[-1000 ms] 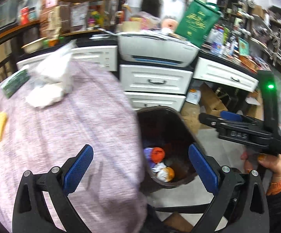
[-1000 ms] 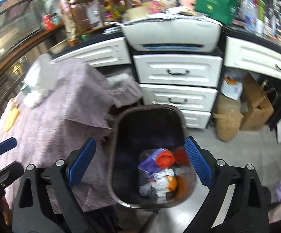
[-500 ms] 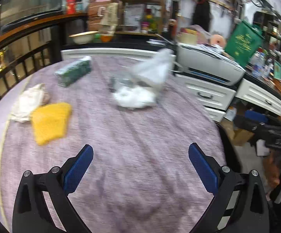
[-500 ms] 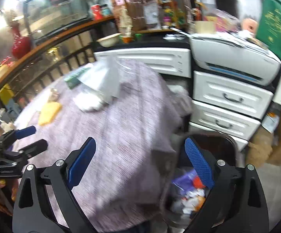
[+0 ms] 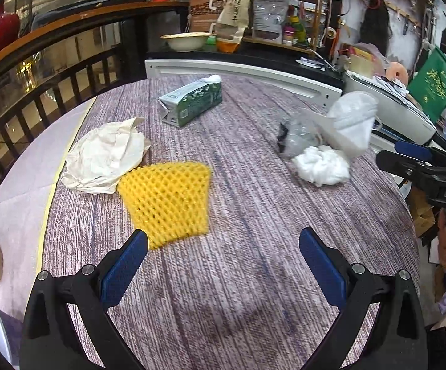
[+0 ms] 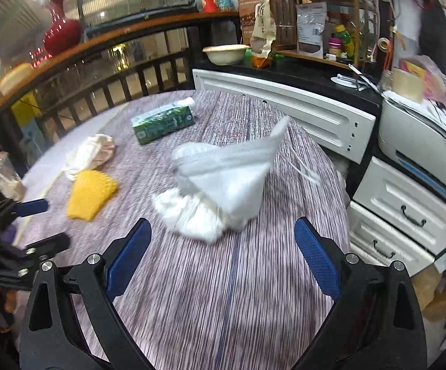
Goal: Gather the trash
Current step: 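Return to the table and grasp the white face mask with the right gripper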
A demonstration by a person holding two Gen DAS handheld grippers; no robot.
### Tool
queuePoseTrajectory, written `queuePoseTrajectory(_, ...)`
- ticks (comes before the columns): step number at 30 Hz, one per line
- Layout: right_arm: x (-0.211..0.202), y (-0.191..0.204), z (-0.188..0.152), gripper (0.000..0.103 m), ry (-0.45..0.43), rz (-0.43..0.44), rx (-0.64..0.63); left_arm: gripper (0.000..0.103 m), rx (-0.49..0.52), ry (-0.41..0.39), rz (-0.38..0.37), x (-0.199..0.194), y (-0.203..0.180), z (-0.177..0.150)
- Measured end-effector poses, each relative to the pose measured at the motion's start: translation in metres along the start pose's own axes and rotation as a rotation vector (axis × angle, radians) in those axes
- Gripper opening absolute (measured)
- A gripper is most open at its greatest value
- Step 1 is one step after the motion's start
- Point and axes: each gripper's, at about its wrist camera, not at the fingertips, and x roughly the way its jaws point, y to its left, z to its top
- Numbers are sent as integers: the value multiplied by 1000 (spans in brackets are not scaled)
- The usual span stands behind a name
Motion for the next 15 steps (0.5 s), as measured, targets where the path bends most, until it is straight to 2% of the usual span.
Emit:
queuePoseTrajectory(3,25,0,12,92,30,-24,-12,97,-23,16,-2,8,9,2)
queuePoseTrajectory(4,32,-1,14,87,36,-41,-12,97,-31,23,2,12,13,2)
queuePoseTrajectory(6,43,-6,19,70,51,-46,2,97,-51,36,4,18,19,2)
queuePoseTrajectory(7,47,-9,20,51,59,-27,13,97,-63,41,0,21,23,3)
queuePoseTrajectory(8,49,-11,21,36,62,-14,20,97,-76,45,-1,23,26,3)
queuePoseTrajectory(11,44,-13,20,28,20,-25,27,97,-108,57,2,31,35,5)
queuePoseTrajectory(15,30,-18,17,25,-43,-49,20,97,-131,74,-7,38,40,8)
